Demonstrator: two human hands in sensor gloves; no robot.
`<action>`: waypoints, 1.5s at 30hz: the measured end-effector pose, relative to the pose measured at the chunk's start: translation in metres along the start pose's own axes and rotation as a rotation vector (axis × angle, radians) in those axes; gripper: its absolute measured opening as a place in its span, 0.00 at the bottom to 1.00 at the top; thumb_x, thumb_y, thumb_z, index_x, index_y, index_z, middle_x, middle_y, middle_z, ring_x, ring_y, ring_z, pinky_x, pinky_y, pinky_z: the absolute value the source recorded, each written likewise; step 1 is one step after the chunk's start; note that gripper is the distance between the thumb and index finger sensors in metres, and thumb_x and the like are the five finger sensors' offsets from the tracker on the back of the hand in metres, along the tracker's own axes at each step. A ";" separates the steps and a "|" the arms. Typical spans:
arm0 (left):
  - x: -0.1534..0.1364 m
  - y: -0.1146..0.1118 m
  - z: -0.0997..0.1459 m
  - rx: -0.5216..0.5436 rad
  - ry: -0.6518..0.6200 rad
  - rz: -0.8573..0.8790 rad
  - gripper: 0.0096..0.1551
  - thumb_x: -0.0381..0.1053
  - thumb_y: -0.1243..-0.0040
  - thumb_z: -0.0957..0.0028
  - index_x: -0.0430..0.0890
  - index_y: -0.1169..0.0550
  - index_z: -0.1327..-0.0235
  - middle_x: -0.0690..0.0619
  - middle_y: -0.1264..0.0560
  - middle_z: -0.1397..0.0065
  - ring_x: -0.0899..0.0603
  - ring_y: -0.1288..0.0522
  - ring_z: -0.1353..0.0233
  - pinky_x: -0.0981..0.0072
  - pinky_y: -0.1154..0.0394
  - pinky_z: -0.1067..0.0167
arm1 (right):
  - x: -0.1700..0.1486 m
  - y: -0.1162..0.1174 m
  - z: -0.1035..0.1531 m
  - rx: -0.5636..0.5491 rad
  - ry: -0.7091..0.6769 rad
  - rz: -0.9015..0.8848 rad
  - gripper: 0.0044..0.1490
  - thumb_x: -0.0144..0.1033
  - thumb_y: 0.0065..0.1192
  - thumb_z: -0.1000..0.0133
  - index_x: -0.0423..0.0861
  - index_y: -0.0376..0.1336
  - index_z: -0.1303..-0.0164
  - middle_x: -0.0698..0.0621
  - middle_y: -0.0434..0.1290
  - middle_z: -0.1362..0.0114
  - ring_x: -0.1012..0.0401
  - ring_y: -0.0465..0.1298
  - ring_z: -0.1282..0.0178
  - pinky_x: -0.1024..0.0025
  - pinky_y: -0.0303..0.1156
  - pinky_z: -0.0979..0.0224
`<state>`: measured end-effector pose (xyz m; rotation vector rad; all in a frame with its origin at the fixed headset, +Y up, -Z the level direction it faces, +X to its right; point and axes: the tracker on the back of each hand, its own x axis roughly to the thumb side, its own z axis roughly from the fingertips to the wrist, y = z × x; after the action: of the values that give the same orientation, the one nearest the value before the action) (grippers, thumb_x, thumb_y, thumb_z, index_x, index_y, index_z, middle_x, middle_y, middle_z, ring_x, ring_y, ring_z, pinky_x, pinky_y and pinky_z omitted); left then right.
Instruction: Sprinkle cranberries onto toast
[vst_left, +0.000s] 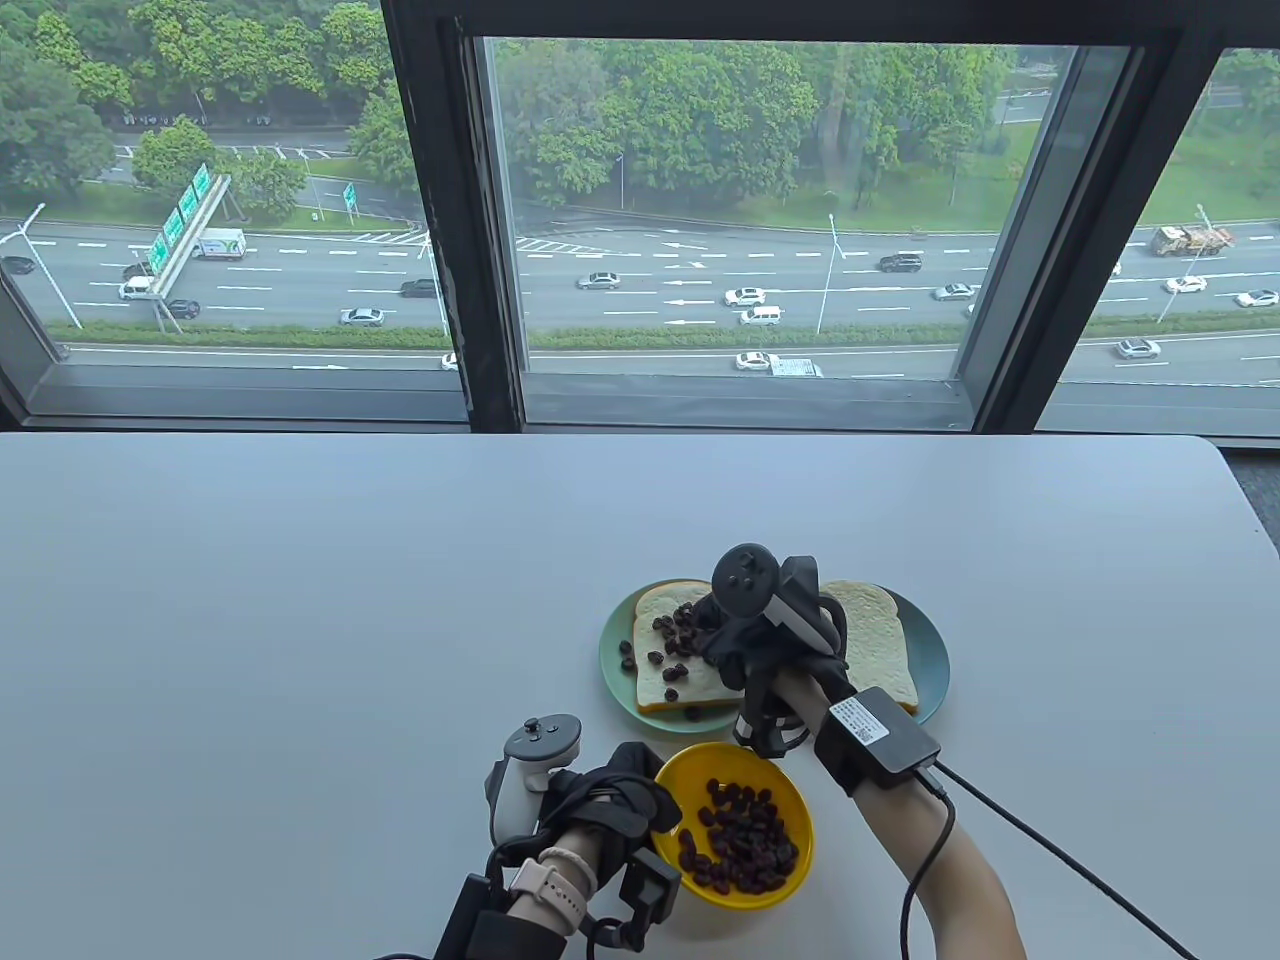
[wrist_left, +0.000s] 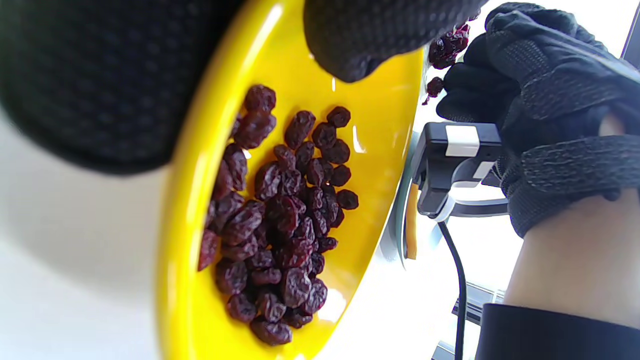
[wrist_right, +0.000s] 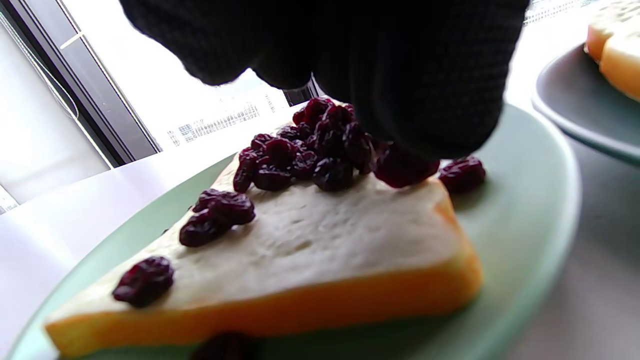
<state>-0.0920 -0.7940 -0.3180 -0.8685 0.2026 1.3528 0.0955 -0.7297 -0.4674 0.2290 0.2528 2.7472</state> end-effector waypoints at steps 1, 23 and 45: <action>0.000 0.000 0.000 0.000 0.000 0.000 0.29 0.38 0.39 0.56 0.49 0.36 0.42 0.36 0.34 0.48 0.33 0.30 0.60 0.54 0.14 0.78 | 0.001 -0.001 0.003 -0.001 -0.007 0.002 0.29 0.44 0.60 0.56 0.53 0.63 0.43 0.47 0.68 0.37 0.55 0.79 0.48 0.76 0.85 0.55; 0.008 0.003 0.008 0.029 -0.072 0.068 0.29 0.38 0.39 0.56 0.49 0.36 0.43 0.36 0.34 0.48 0.33 0.30 0.60 0.54 0.13 0.77 | 0.022 0.003 0.148 0.322 -0.497 0.358 0.51 0.57 0.59 0.57 0.55 0.43 0.27 0.40 0.51 0.25 0.44 0.64 0.30 0.65 0.77 0.36; 0.007 -0.006 0.006 0.028 -0.103 0.116 0.29 0.36 0.38 0.57 0.48 0.36 0.44 0.36 0.35 0.48 0.32 0.31 0.61 0.53 0.13 0.78 | 0.050 0.041 0.157 0.007 -0.599 0.777 0.24 0.37 0.70 0.61 0.62 0.65 0.56 0.57 0.69 0.39 0.59 0.78 0.50 0.84 0.86 0.59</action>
<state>-0.0873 -0.7842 -0.3156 -0.7706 0.1940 1.4954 0.0657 -0.7252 -0.3002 1.3704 -0.0046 3.2120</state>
